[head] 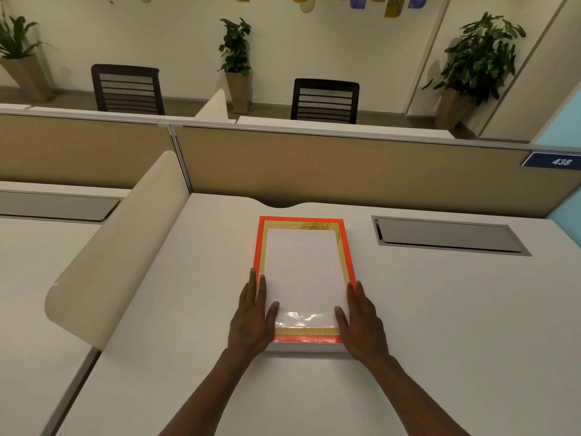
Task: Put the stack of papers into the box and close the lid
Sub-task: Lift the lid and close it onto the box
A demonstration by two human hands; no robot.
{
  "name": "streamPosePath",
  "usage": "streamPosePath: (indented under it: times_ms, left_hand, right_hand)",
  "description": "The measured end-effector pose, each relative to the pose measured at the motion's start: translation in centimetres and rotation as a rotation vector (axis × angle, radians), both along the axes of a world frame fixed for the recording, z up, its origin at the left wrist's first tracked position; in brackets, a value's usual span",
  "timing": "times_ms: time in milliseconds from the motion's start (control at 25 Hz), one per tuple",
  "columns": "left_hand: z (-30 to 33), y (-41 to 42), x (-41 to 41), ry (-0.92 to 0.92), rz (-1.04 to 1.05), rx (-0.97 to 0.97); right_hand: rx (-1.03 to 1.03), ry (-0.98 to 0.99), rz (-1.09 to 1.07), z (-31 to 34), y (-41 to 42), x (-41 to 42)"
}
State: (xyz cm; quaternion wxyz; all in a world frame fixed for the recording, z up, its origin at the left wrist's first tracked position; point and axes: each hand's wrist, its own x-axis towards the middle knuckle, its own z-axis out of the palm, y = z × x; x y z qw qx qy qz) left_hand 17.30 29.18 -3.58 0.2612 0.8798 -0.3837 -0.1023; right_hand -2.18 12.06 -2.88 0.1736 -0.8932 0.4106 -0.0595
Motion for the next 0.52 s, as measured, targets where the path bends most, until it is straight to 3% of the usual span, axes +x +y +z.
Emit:
streamPosePath:
  times_ms: [160, 520]
  left_hand:
    - [-0.2, -0.5, 0.2, -0.010, -0.031, 0.156]
    - [1.8, -0.8, 0.1, -0.048, -0.049, 0.282]
  right_hand:
    - [-0.003, 0.094, 0.061, -0.4, 0.0, 0.2]
    - [0.027, 0.141, 0.090, 1.4, -1.3, -0.5]
